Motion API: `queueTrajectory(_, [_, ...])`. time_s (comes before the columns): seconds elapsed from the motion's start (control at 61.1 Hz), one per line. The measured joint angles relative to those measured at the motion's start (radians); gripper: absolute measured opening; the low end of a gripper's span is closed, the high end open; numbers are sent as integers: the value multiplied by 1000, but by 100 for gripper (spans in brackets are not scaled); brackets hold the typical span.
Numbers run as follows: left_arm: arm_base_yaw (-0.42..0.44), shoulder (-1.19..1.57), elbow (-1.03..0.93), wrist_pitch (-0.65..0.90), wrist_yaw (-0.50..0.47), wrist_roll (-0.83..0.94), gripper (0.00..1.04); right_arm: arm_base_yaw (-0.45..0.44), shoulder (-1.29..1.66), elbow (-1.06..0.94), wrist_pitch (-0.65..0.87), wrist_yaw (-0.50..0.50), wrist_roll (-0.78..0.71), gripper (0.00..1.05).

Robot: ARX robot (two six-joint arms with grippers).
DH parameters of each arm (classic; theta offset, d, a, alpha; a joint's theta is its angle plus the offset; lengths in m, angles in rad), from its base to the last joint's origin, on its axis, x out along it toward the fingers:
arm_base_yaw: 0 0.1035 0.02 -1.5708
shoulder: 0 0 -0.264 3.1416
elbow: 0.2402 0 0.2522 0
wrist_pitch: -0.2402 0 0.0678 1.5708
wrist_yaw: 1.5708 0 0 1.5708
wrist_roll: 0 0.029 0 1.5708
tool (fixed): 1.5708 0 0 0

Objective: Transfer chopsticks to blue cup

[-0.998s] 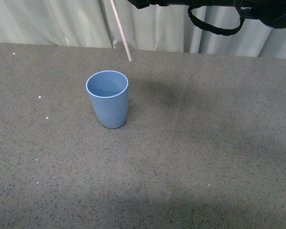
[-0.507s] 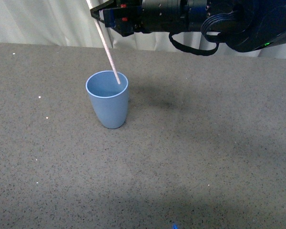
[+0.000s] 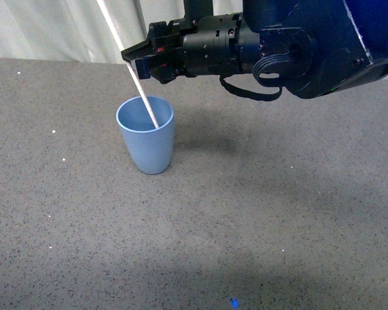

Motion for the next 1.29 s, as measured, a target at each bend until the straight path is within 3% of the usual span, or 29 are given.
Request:
queueTrajectory(0.278, [0,0,0,0,0,0,98,7,39,59,-48,19,-23,2])
queueTrajectory(0.573, [0,0,0,0,0,0,98,6,50,92,-11,37,-14,54])
queueTrajectory(0.835, [0,0,0,0,-1,0,98,-56,-17,-34,151,209,11,97])
queueTrajectory(0.867, [0,0,0,0,0,0,98,-68,-29,-45,147,250,0,95])
queueTrajectory(0.884, [0,0,0,0,0,0,98,-66,-34,-56,169,314,-3,92])
queueTrajectory(0.9, [0,0,0,0,0,0,98,-65,-45,-93,237,482,-6,87])
queueTrajectory(0.933, [0,0,0,0,2,0,98,-63,-64,-143,305,657,-11,82])
queueTrajectory(0.982, [0,0,0,0,1,0,98,-71,-110,-244,397,869,-15,73])
queueTrajectory(1.047, [0,0,0,0,1,0,98,-90,-186,-371,468,1039,-19,62])
queueTrajectory(1.113, [0,0,0,0,-1,0,98,-119,-273,-489,513,1075,-21,52])
queueTrajectory(1.162, [0,0,0,0,0,0,98,-156,-381,-621,553,1052,-22,37])
queueTrajectory(1.293, [0,0,0,0,0,0,98,-206,-492,-789,579,1008,-23,16])
